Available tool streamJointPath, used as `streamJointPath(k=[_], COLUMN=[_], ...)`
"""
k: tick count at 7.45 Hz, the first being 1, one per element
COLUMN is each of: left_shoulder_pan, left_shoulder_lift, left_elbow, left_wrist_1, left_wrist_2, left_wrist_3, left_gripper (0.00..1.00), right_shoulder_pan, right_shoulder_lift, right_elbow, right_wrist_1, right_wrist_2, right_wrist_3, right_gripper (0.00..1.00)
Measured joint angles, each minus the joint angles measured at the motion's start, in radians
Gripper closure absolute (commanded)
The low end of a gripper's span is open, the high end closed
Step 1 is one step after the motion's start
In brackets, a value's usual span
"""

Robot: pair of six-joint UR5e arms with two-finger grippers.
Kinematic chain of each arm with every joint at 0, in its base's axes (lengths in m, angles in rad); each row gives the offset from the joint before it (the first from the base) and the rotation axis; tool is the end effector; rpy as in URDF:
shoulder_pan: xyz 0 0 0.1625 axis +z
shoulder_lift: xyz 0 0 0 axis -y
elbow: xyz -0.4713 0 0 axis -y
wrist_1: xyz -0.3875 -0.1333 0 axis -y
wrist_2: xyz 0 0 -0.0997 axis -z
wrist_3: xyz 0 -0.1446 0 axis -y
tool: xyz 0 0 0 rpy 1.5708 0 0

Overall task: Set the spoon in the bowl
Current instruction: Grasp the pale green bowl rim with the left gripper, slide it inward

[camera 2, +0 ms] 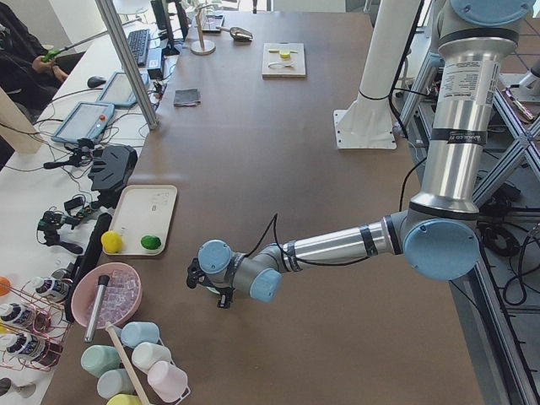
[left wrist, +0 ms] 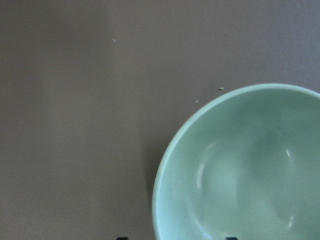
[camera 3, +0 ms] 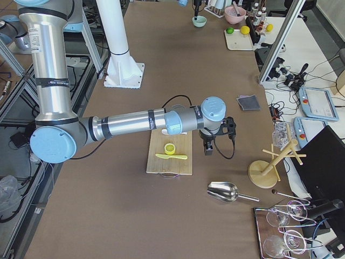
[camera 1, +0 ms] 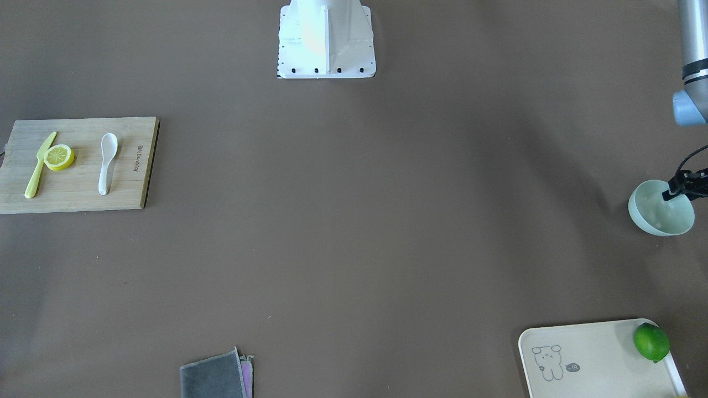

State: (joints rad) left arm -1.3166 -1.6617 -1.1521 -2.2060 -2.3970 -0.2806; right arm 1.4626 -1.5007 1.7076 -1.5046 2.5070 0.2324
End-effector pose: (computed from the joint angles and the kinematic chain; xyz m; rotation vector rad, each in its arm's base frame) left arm 0.1083 -0.5239 0.8198 0.0628 0.8667 0.1022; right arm -0.0406 -0.5301 0.6087 0.0914 -0.9589 -0.0134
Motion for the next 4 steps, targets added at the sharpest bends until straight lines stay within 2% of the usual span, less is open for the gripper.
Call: streamJointPath(k=[4], left_shoulder_pan=[0.0], left_shoulder_lift=[-0.058], left_elbow=[-0.091], left_wrist_1=[0.025], left_wrist_2=[-0.062], left_wrist_3=[-0.292], left_gripper=[1.0], right_shoulder_pan=[-0.016], right_shoulder_lift=[-0.005], right_elbow=[0.024], right_wrist_1=[0.001], right_wrist_2=[0.024], right_wrist_3=[0.064], right_gripper=[0.0])
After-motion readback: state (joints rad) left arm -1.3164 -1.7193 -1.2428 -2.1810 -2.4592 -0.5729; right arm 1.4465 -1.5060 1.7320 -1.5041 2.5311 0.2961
